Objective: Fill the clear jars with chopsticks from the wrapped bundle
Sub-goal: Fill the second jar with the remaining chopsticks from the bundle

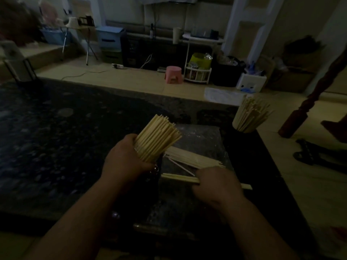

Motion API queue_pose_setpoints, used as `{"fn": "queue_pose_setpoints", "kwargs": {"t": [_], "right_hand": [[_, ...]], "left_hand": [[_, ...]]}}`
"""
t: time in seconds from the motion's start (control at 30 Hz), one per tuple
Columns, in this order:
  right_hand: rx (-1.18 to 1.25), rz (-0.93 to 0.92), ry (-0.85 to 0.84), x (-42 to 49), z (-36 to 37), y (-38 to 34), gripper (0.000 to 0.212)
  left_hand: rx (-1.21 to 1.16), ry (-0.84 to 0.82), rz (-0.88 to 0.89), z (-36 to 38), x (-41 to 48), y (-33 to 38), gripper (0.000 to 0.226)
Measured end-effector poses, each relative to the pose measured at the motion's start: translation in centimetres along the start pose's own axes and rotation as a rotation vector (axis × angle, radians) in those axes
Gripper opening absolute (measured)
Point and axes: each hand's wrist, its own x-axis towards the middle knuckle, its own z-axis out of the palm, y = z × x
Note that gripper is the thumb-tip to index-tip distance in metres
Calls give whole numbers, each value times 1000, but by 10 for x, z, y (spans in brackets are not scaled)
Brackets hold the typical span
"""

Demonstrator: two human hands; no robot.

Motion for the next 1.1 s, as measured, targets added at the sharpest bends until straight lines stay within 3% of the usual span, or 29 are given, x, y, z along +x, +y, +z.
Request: {"fn": "queue_pose_setpoints", "kwargs": {"t": [0.17,0.33,0.47,0.63,0.73,0.83,0.93,1.1], "right_hand": [[48,6,321,-6,-21,-2,28],[156,-80,759,3,-16,2,33],[127,-89,872,6,-16,10,32],[523,-31,946,7,-19,6,39],[704,-41,1035,9,-28,6,25],[986,-37,1045,9,-35,-4,23],[1382,59,893,6,-35,-18,21],[1528,140,662,10,-26,-23,26]], "left_hand": [[109,-1,48,2,-3,3,97],[138,-79,90,3,-7,6,97],[171,-130,142,6,-8,7,95],[206,-148,197,10,-9,7,92],[222,-133,218,12,-8,5,90],[258,-119,226,13,-7,3,91],[272,-113,234,15,-6,2,90],[257,-133,228,15,-7,3,91]]}}
